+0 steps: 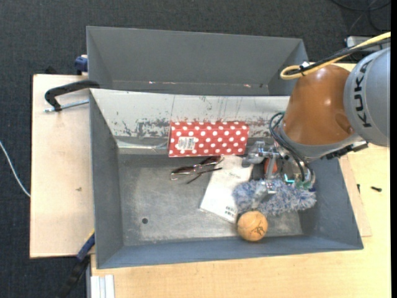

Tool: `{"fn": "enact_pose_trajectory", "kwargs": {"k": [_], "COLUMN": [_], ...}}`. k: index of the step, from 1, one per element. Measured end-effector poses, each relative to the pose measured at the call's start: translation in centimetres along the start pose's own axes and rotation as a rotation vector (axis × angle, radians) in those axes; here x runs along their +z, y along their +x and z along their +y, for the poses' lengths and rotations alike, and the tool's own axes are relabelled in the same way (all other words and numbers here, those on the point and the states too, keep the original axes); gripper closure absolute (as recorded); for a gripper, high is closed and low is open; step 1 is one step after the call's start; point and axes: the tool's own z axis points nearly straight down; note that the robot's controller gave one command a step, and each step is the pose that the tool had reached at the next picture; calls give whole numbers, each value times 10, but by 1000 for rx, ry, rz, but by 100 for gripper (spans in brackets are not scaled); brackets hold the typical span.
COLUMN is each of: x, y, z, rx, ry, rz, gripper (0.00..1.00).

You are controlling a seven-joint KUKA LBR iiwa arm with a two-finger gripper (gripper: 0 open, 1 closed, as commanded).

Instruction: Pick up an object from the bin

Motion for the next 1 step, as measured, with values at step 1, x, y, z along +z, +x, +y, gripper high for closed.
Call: {"fn": "enact_pose_trajectory", "kwargs": {"k": [1], "x": [-4], "y": [-2], "z": [0], "rx": [0], "ry": [1], "rz": [-8], "gripper": [0]}}
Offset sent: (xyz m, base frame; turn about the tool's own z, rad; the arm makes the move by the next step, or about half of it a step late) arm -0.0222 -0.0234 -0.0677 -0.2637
